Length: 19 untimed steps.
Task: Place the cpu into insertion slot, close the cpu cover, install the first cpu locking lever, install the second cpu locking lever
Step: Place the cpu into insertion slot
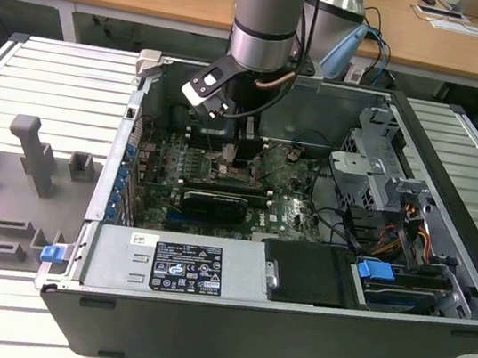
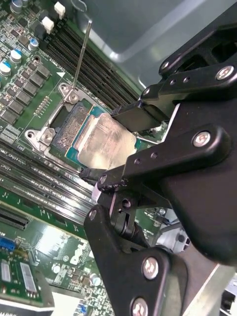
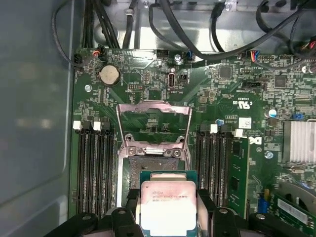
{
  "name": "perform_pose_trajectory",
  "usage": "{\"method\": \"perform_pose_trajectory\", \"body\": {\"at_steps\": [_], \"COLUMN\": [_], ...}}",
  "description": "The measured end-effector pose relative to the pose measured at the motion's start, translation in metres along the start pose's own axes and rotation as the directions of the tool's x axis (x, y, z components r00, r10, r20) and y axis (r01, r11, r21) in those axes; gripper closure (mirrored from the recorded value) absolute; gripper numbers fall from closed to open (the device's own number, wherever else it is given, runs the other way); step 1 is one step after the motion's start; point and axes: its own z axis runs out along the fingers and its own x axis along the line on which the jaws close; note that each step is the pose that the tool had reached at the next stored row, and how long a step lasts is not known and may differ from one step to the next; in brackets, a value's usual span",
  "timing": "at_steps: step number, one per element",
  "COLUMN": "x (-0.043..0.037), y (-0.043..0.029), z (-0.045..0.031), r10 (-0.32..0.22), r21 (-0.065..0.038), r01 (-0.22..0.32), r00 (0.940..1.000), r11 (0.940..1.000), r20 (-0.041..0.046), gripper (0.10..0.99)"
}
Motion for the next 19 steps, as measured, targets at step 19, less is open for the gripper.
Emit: {"method": "perform_pose_trajectory", "body": {"at_steps": [19], "x": [0.0069], "y": [-0.0030], "z": [0.0255], "r10": [0.016], "r21": [0.000], "r01": [-0.016], "r00": [0.9999], "r11": [0.9999], "r20": [0.0005], "gripper": [0.545]}}
